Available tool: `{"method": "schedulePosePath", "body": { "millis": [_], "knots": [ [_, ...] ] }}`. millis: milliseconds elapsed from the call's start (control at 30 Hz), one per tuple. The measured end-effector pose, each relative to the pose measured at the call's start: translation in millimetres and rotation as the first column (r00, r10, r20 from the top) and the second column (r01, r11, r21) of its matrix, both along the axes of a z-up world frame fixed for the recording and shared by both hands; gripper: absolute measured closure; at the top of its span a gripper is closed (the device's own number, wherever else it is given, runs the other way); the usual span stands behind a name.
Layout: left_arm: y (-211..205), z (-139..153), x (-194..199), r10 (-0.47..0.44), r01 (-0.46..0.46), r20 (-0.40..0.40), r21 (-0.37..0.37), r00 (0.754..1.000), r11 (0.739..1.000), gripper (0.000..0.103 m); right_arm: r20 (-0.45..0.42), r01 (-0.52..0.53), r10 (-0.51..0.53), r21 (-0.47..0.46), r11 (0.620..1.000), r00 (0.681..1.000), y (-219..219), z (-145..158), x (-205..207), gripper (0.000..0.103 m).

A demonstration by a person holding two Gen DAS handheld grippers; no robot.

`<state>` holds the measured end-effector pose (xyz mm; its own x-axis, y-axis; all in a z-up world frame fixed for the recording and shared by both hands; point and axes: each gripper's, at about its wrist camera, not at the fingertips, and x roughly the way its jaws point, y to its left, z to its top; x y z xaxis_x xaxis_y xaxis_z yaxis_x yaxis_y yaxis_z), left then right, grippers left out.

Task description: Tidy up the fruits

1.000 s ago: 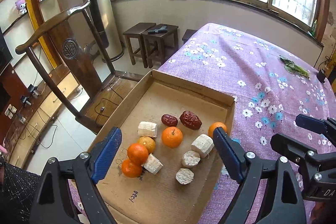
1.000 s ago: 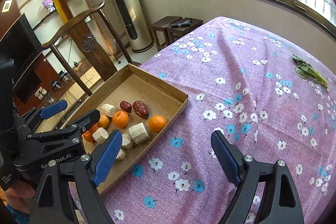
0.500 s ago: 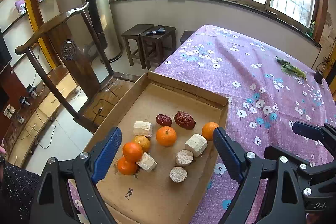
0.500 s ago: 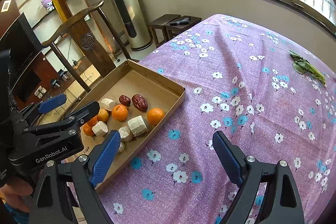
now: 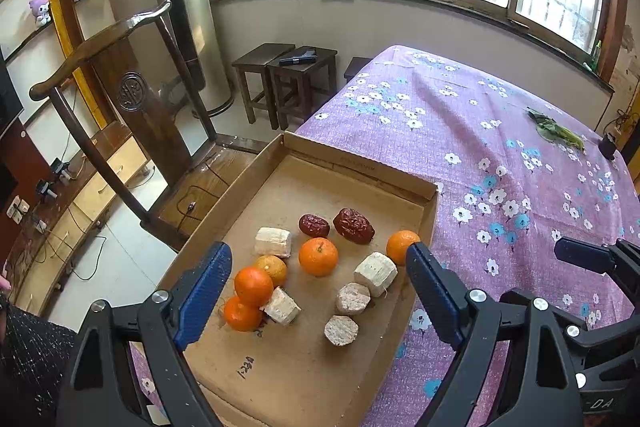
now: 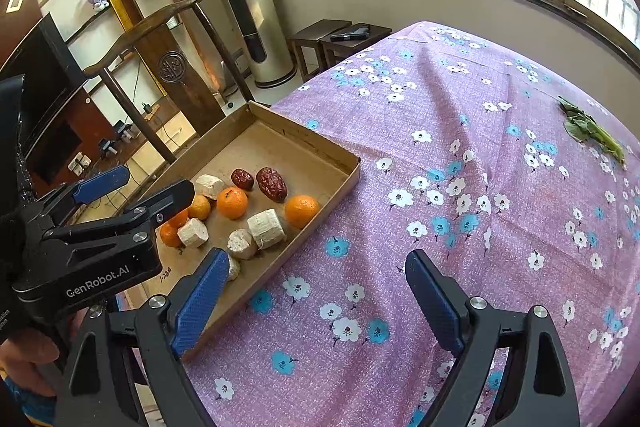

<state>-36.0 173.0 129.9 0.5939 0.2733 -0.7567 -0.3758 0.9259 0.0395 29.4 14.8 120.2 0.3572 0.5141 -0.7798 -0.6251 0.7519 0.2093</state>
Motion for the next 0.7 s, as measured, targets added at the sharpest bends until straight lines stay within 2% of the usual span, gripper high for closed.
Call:
{"method": "schedulePosePath", "body": {
  "millis": [700],
  "knots": [
    [3.5,-5.5,-2.1,0.008,-0.008,-0.011,0.0,1.0,1.0,0.015,-0.012,-0.034,0.034,-0.019,0.999,0.999,7.4,-5.1,-2.0,0.01]
  ]
}}
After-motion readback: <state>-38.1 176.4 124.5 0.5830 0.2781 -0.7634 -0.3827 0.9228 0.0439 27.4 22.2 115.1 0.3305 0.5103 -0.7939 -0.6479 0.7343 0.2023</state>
